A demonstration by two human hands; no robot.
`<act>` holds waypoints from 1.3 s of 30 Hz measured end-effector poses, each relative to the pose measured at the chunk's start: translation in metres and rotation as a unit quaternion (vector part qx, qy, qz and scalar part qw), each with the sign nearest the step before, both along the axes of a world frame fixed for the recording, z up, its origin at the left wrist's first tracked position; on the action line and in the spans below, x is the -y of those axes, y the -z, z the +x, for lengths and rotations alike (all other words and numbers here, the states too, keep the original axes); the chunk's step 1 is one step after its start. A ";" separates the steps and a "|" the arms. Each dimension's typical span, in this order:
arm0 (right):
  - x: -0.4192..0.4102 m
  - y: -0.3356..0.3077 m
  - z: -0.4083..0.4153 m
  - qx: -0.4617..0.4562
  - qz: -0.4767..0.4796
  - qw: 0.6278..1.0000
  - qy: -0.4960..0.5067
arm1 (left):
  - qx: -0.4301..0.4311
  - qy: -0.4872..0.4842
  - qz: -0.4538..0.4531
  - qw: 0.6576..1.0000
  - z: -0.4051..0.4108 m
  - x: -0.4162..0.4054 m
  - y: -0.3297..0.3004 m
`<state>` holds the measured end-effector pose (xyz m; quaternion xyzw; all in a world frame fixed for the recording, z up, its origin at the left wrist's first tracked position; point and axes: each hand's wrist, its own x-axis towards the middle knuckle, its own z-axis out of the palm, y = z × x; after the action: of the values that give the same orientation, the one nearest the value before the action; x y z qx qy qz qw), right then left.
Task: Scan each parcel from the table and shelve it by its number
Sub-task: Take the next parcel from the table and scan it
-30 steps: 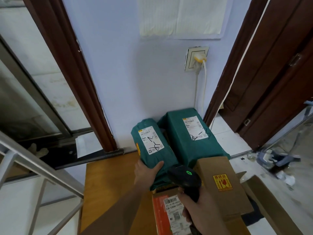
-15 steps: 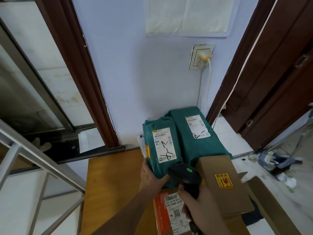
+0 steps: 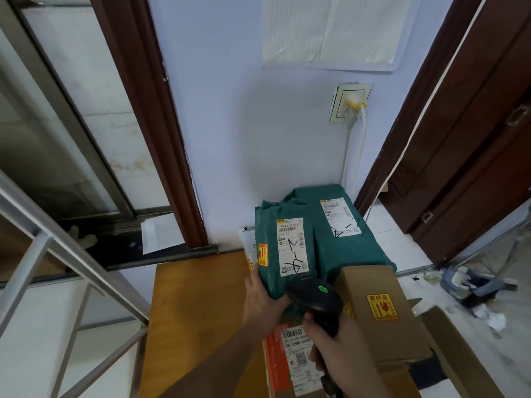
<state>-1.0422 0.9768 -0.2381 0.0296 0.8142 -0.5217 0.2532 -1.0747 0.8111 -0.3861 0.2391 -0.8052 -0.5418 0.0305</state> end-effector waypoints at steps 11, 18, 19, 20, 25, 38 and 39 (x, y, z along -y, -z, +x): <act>0.003 -0.010 0.004 -0.040 -0.021 0.999 0.005 | 0.020 -0.061 0.083 0.994 0.017 0.022 0.010; 0.006 -0.020 0.001 -0.060 -0.032 0.998 0.010 | 0.050 -0.051 0.170 0.983 0.001 0.036 0.008; 0.007 -0.022 0.000 -0.067 -0.031 0.997 0.009 | 0.055 -0.052 0.175 0.982 -0.003 0.037 0.008; 0.008 -0.024 -0.001 -0.077 -0.027 0.997 0.006 | 0.064 -0.051 0.179 0.980 -0.006 0.037 0.007; 0.012 -0.032 -0.006 -0.120 -0.006 0.993 -0.014 | 0.095 -0.066 0.171 0.978 -0.016 0.037 0.004; 0.013 -0.037 -0.014 -0.097 -0.016 0.995 -0.003 | 0.056 -0.120 0.181 0.975 -0.016 0.045 -0.001; 0.014 -0.037 -0.014 -0.098 -0.015 0.995 -0.007 | 0.041 -0.122 0.189 0.974 -0.013 0.044 -0.002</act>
<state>-1.0566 0.9627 -0.2011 -0.0314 0.8274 -0.5324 0.1760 -1.0880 0.7667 -0.3842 0.3590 -0.6539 -0.6657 0.0173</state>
